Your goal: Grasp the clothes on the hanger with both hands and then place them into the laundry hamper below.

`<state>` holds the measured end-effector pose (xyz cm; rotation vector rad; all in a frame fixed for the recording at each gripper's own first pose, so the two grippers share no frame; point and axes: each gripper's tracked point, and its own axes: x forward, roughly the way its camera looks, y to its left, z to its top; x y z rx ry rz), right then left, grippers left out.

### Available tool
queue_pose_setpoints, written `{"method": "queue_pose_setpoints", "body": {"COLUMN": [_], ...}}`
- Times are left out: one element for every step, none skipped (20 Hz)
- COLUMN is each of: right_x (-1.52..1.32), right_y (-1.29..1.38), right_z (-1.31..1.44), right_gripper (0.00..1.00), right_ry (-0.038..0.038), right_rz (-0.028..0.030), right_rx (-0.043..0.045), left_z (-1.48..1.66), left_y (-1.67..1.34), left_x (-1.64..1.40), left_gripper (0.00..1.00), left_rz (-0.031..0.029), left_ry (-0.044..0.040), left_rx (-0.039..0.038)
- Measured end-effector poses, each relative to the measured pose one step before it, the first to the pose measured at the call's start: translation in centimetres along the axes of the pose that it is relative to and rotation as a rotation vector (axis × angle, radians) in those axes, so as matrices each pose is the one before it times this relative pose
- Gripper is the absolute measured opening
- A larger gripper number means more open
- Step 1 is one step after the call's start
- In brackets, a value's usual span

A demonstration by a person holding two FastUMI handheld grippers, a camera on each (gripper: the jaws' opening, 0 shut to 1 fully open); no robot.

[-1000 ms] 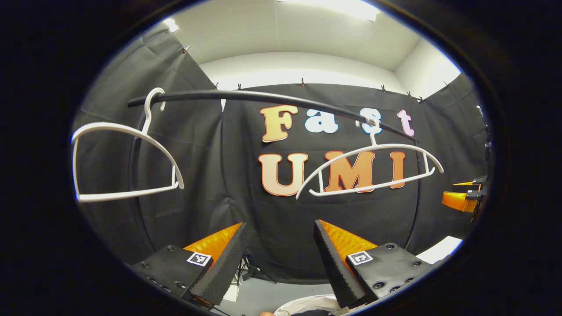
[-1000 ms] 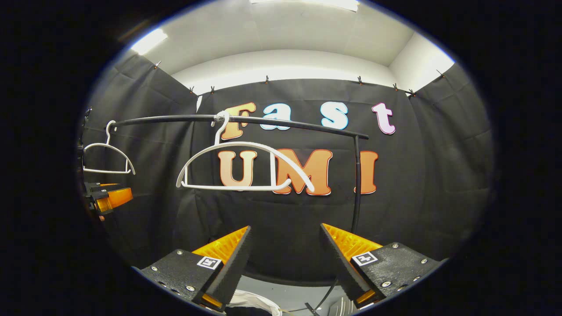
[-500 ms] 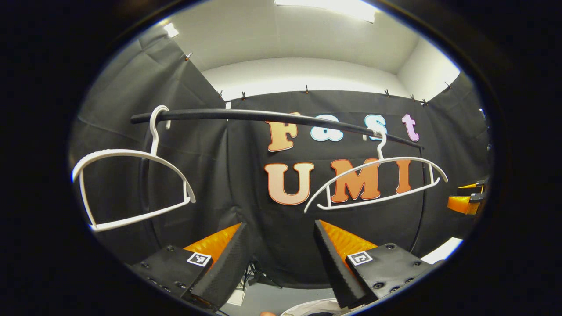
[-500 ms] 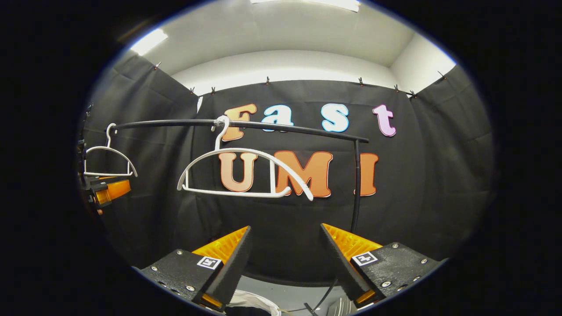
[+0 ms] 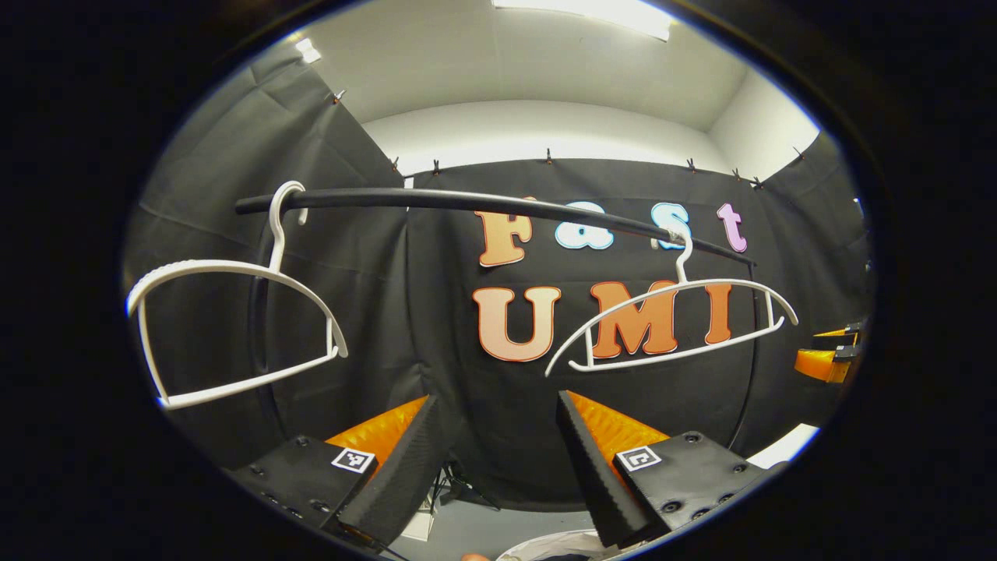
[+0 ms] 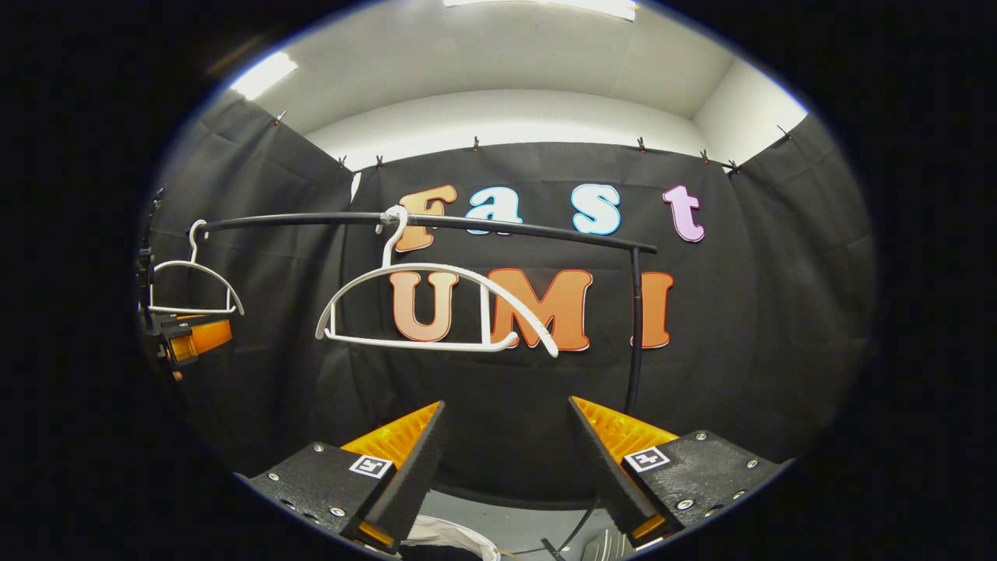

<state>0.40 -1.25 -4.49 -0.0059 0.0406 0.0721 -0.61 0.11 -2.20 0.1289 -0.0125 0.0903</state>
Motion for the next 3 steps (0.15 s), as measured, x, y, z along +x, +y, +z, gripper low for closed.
{"method": "queue_pose_setpoints", "body": {"right_x": [0.054,0.0,0.177], "right_y": [0.099,0.15,0.193], "right_z": [-0.062,-0.128,-0.746], "right_gripper": [1.0,1.0,1.0], "right_ry": [-0.0001,0.00189,0.00238], "right_rz": [0.00056,0.00086,-0.00065], "right_rx": [-0.00205,-0.00004,0.00112], "left_z": [-0.004,-0.119,-0.096], "left_y": [-0.002,0.013,-0.021], "left_x": [-0.158,-0.033,0.008], "left_gripper": [0.94,0.94,0.94], "left_rz": [0.00013,-0.00063,0.00004], "left_ry": [-0.00009,0.00188,0.00211], "left_rx": [0.00224,0.00064,-0.00133]}}
